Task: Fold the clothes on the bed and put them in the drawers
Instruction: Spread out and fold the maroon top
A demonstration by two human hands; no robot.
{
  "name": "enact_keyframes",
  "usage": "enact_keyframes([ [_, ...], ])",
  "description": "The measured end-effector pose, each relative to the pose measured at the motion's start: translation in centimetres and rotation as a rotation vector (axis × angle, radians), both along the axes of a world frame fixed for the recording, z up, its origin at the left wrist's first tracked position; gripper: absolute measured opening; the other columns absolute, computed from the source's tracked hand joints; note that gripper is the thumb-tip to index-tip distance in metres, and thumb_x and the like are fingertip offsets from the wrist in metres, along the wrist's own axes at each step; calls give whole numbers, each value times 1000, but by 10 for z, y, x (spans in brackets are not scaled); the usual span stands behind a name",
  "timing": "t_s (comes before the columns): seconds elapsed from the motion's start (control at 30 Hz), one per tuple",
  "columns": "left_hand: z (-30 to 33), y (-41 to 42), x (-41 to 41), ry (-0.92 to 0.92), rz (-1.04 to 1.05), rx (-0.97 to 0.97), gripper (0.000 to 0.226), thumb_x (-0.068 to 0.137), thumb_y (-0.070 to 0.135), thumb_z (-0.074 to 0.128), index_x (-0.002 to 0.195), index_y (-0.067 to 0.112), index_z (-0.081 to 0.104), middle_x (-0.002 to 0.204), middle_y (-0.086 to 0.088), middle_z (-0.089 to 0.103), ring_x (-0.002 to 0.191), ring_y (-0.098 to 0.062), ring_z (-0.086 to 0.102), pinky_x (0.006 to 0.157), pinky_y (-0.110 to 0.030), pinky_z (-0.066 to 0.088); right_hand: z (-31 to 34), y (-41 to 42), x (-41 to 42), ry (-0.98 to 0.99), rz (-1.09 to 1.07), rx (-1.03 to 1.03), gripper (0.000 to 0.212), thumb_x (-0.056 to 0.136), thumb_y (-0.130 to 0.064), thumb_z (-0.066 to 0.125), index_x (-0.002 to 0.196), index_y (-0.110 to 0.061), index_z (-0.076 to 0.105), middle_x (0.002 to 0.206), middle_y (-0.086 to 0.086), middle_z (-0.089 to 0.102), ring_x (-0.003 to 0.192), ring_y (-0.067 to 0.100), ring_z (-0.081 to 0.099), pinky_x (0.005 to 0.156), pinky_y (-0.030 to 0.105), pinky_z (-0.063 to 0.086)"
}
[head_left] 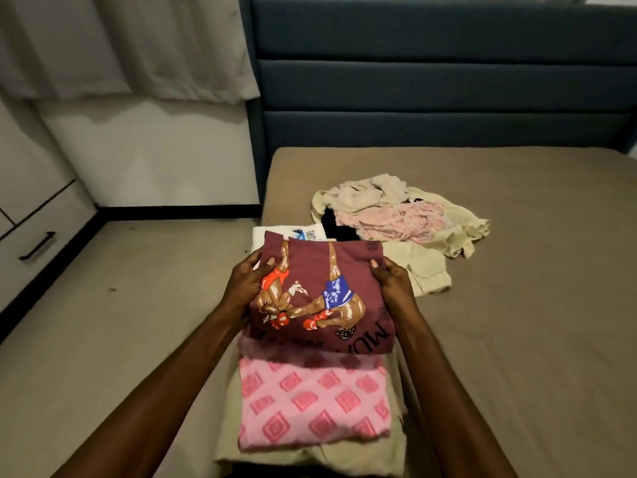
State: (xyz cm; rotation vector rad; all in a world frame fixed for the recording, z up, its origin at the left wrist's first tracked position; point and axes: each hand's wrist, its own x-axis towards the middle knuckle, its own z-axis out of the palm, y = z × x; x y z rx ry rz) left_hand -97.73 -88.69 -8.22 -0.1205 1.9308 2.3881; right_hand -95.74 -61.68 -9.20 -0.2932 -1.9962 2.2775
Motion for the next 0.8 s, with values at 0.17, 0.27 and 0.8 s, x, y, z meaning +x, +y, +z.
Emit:
enact_keyframes([
  [0.17, -1, -26, -92, 10, 54, -1, 33, 99, 12, 63, 131, 15, 66, 113, -10, 76, 93, -23, 75, 75, -30, 61, 4, -22, -102, 72, 55, 135, 20, 106, -15, 55, 107, -15, 75, 100, 11, 77, 87, 20, 71, 78, 35, 55],
  [0.27, -12, -37, -130, -3, 76, -103, 27, 101, 17, 61, 128, 14, 67, 111, -10, 77, 91, -20, 75, 73, -28, 60, -6, -32, -144, 47, 119, 116, 23, 107, -18, 54, 121, -10, 71, 109, 12, 76, 91, 18, 74, 78, 31, 60],
  [0.8, -80, -41, -105, -48, 182, -333, 22, 97, 24, 70, 118, 21, 65, 104, -8, 78, 87, -26, 77, 79, -45, 62, -74, -22, -127, -137, 30, 151, 19, 103, -18, 61, 120, -11, 64, 102, 13, 77, 87, 30, 77, 81, 52, 63],
])
